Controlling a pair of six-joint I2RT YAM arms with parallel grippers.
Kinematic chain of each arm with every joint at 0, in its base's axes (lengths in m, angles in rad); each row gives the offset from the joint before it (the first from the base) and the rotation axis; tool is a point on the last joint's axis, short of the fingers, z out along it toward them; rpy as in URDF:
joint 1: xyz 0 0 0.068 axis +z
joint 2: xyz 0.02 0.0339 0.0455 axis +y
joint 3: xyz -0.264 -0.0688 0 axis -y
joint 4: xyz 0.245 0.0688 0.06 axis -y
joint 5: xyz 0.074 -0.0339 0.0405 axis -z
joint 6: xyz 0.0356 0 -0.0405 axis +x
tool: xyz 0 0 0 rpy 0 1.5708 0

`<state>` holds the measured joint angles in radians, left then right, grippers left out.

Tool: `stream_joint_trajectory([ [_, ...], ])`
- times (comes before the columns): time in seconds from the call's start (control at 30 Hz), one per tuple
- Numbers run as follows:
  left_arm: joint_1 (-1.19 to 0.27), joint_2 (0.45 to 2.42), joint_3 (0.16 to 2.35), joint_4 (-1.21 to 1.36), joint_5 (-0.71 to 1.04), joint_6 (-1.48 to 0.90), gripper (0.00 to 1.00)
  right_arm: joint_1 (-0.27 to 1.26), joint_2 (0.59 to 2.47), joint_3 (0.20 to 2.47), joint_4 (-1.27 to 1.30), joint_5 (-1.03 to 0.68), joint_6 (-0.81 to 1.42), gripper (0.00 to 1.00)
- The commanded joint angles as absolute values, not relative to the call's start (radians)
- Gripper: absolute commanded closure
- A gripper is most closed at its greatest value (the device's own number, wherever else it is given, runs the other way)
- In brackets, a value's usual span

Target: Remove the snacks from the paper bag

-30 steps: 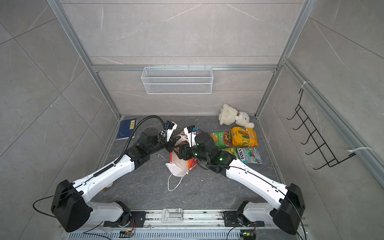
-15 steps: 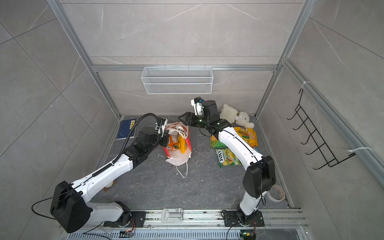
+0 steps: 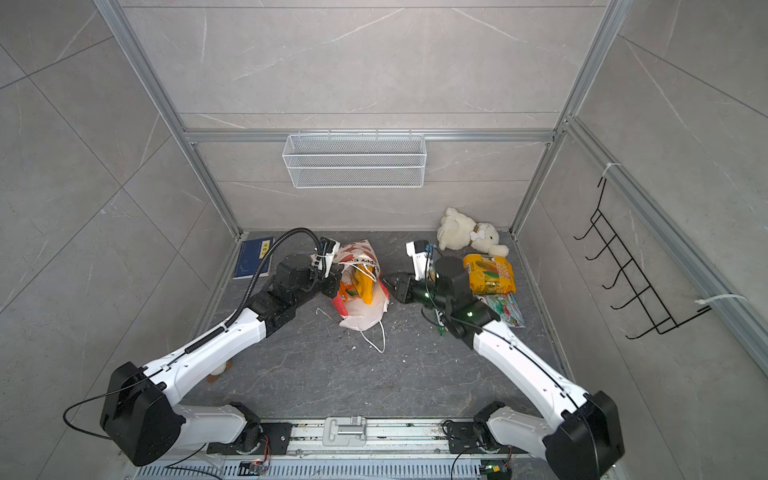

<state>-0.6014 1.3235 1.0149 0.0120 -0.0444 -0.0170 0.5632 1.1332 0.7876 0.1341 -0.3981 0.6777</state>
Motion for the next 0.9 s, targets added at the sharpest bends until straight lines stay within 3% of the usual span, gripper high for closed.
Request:
stream_joint_trajectory([
  [0.0,-0.601,1.32,1.031,0.024,-0.025,-0.039,1.0,0.701,1.162,0.625,0.312,-0.162,0.768,0.9],
  [0.13,-0.601,1.342,1.052,0.016,-0.027,-0.064,1.0,0.819,1.308,0.513,0.563,-0.008,0.883,1.0],
  [0.33,-0.601,1.347,1.062,0.021,0.005,-0.085,1.0,0.873,1.588,0.558,0.838,0.09,0.918,1.0],
  [0.57,-0.604,1.336,1.051,0.028,0.035,-0.085,1.0,0.876,1.796,0.688,0.87,0.164,0.939,1.0],
  [0.87,-0.604,1.333,1.032,0.031,0.07,-0.08,1.0,0.837,1.92,0.857,0.622,0.183,1.189,1.0],
])
